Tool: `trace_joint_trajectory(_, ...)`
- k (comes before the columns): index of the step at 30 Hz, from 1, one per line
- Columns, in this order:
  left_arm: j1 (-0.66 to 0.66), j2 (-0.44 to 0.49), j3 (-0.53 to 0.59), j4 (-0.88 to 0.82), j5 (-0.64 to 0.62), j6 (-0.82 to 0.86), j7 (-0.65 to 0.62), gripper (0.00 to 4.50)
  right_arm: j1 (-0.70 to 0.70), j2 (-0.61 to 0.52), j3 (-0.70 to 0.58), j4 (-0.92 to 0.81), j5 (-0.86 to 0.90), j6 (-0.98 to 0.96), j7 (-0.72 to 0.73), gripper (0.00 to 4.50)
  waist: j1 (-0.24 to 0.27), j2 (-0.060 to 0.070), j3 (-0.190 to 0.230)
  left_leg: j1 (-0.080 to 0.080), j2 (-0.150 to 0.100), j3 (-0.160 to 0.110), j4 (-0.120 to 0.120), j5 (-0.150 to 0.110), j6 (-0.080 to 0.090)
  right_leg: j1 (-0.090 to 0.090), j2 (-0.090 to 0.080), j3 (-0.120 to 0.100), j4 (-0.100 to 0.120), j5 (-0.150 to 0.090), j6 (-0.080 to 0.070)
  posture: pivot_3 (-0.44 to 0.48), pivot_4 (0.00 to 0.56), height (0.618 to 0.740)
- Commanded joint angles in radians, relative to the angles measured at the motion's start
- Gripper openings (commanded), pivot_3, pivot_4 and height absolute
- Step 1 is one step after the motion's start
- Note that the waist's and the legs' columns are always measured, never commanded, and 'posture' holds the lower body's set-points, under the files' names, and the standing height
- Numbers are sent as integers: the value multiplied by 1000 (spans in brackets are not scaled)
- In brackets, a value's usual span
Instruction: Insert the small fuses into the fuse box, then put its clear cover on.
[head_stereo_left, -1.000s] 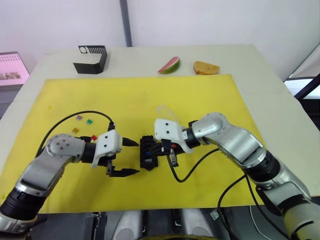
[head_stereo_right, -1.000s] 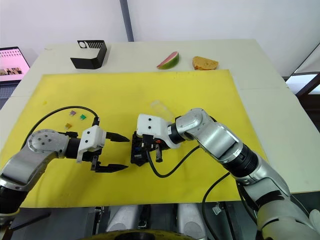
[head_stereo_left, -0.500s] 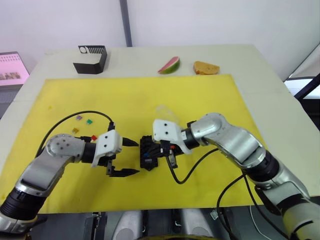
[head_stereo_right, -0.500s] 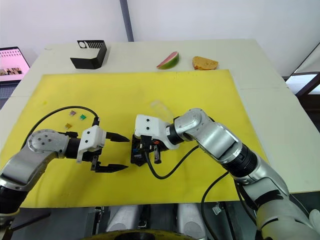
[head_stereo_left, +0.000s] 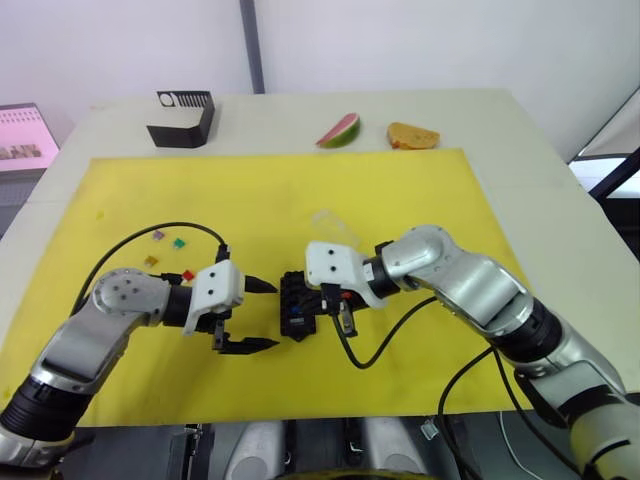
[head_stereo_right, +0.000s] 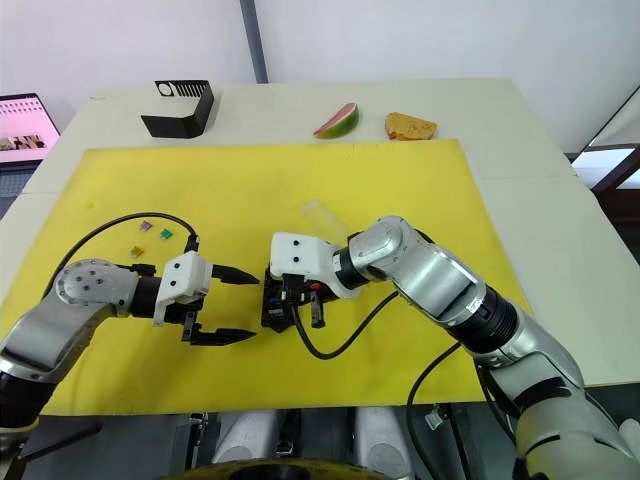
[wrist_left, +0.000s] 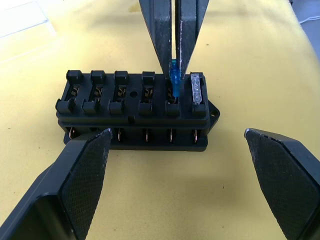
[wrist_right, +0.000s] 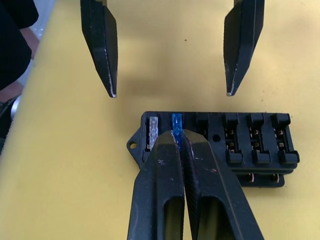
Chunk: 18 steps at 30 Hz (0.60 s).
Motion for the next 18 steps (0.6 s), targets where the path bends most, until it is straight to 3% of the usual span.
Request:
trace_joint_trajectory(1,5,3,29,-31,-9,-18,2,4500,-14,-6,7,-30,-10,-12,0,58,0,0,0,0,0,0,0,0,0,0,0,0,0,0,0,0,150,740)
trace_joint_trajectory(18,15,2,30,-40,-10,-18,7,4500,-50,7,21,-26,-11,54,-27,58,0,0,0,0,0,0,0,0,0,0,0,0,0,0,0,0,150,740)
